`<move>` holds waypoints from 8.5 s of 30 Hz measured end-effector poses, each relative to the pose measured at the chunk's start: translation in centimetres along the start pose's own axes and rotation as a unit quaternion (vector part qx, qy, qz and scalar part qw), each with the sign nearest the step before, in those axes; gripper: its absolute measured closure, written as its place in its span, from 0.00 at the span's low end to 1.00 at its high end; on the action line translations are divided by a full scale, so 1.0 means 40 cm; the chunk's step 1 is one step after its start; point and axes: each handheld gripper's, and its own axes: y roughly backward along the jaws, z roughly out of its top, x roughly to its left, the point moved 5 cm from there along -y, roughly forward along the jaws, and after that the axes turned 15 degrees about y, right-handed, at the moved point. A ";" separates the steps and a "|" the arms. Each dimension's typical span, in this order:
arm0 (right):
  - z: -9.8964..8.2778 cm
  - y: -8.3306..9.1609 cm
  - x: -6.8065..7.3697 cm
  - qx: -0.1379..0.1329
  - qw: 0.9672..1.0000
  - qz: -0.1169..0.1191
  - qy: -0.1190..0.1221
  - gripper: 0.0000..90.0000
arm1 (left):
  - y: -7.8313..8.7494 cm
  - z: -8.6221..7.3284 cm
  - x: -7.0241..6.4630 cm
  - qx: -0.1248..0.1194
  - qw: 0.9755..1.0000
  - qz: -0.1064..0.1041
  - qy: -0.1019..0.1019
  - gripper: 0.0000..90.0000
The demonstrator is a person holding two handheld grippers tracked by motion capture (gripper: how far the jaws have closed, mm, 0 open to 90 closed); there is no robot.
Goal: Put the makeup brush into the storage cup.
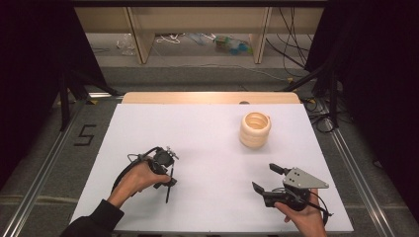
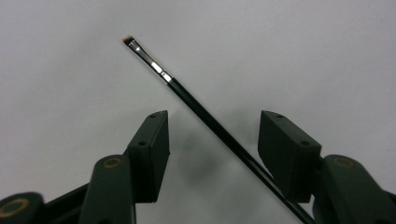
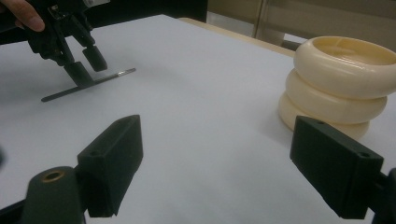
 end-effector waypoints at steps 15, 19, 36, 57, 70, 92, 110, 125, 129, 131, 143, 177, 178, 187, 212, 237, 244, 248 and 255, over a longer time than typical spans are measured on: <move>-0.001 -0.002 0.000 0.000 1.000 0.001 0.007 0.20 | -0.010 0.007 0.000 0.019 1.000 0.007 -0.013 0.63; -0.001 -0.002 0.001 0.001 1.000 0.002 0.007 0.20 | -0.009 0.007 -0.004 0.025 0.999 0.005 -0.019 0.68; -0.004 -0.005 0.001 0.005 1.000 0.002 0.009 0.20 | -0.011 0.018 -0.004 0.044 0.998 0.001 -0.041 0.86; -0.005 -0.007 0.002 0.007 1.000 0.003 0.013 0.20 | -0.013 0.027 -0.011 0.065 0.995 0.010 -0.079 0.94; -0.004 -0.006 0.002 0.007 1.000 0.003 0.013 0.20 | -0.011 0.027 -0.009 0.064 0.994 0.004 -0.092 0.95; 0.000 -0.002 -0.003 0.001 1.000 -0.001 0.001 0.21 | 0.091 0.093 -0.047 -0.135 0.982 -0.099 -0.088 0.95; 0.073 -0.034 -0.015 -0.080 0.993 0.023 -0.078 0.18 | 0.105 0.115 -0.092 -0.284 0.942 -0.175 -0.031 0.95; 0.127 -0.093 0.004 -0.105 0.988 0.059 -0.093 0.17 | 0.130 0.113 -0.108 -0.338 0.919 -0.201 -0.022 0.95; 0.145 -0.114 0.005 -0.116 0.987 0.062 -0.092 0.19 | 0.127 0.111 -0.115 -0.343 0.916 -0.207 -0.021 0.95; 0.151 -0.125 0.009 -0.111 0.988 0.062 -0.085 0.19 | 0.127 0.111 -0.117 -0.348 0.914 -0.208 -0.022 0.95; 0.171 -0.167 0.018 -0.123 0.984 0.082 -0.097 0.32 | 0.120 0.109 -0.151 -0.350 0.909 -0.222 -0.030 0.95; 0.201 -0.216 0.048 -0.152 0.973 0.129 -0.112 0.75 | 0.138 0.101 -0.220 -0.374 0.892 -0.245 -0.068 0.95; 0.201 -0.217 0.048 -0.154 0.973 0.131 -0.112 0.76 | 0.138 0.101 -0.220 -0.375 0.891 -0.245 -0.068 0.95; 0.199 -0.221 0.055 -0.150 0.970 0.143 -0.127 0.83 | 0.139 0.101 -0.224 -0.376 0.890 -0.249 -0.066 0.95; 0.204 -0.204 0.041 -0.158 0.969 0.143 -0.128 0.95 | 0.148 0.094 -0.233 -0.376 0.886 -0.260 -0.081 0.70; 0.203 -0.185 0.012 -0.151 0.978 0.117 -0.087 0.95 | 0.146 -0.001 -0.156 -0.396 0.897 -0.179 -0.080 0.35; 0.201 -0.179 0.002 -0.150 0.979 0.109 -0.087 0.95 | 0.150 -0.025 -0.115 -0.414 0.894 -0.155 -0.075 0.35; 0.201 -0.176 -0.002 -0.151 0.979 0.107 -0.080 0.95 | 0.151 -0.041 -0.089 -0.417 0.895 -0.143 -0.063 0.34; 0.200 -0.168 -0.014 -0.151 0.981 0.100 -0.077 0.95 | 0.142 -0.072 -0.061 -0.421 0.896 -0.138 -0.039 0.33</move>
